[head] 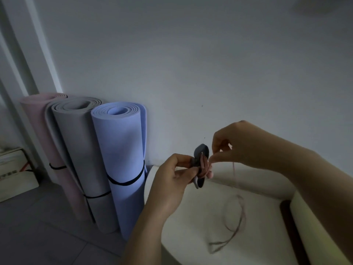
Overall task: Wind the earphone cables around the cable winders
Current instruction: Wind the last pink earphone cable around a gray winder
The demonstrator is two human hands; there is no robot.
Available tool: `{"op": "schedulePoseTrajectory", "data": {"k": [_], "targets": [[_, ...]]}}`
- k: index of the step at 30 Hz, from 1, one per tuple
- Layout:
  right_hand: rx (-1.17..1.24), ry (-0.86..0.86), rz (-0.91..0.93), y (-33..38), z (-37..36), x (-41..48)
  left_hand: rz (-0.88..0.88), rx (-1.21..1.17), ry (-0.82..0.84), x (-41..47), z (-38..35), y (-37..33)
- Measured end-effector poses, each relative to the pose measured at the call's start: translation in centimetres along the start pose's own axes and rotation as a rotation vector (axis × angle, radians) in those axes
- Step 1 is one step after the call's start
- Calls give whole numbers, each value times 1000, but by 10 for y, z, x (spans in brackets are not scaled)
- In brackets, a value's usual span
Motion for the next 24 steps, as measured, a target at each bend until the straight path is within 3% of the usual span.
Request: {"op": "schedulePoseTrajectory", "data": {"k": [3,8,14,18,21,24], "targets": [[38,12,44,-3,1,3,-20,21,94,-2,-2,-3],[106,-174,64,-8,-3,2,-26,38,149,-3,0,-5],[376,-223,23,-9,-22,5,7,27,180,-4,1,-4],[717,-118,-91,-14,-42,9,5,-171,225,-6,-2,-8],[1149,-36,-107,-4,-67,5,37,-464,268,-6,-10,-14],[1242,-148,-128,4,-88,4,17,-669,179,-3,-13,-16]]}}
Point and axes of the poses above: each hand's wrist, its own x-axis towards the middle knuckle, its own z-axis out of the back of the hand, y = z × x, the point moved 3 cm from there along x, towards the middle knuckle, and after that the axes turned 4 degrees about -z, right-handed, at the moved point
